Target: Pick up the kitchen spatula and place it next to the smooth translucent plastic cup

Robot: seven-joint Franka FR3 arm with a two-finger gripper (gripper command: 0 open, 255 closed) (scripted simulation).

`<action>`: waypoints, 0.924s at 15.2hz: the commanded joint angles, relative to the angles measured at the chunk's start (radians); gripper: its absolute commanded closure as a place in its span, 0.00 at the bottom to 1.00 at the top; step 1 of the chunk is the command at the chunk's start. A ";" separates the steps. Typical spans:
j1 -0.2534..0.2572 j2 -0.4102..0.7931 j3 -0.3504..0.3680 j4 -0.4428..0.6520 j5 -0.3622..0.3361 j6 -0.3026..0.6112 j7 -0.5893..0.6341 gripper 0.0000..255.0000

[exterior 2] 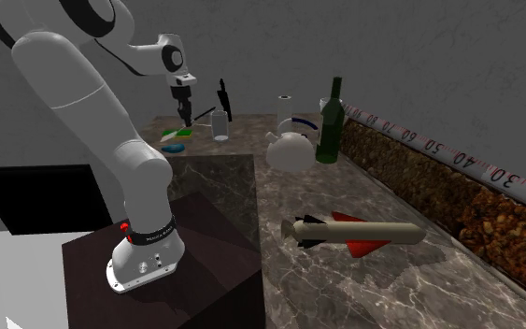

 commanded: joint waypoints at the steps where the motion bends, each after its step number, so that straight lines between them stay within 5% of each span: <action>1: -0.002 0.009 0.006 -0.020 -0.002 0.028 0.003 1.00; 14: -0.032 0.123 0.073 -0.118 -0.062 0.223 0.064 1.00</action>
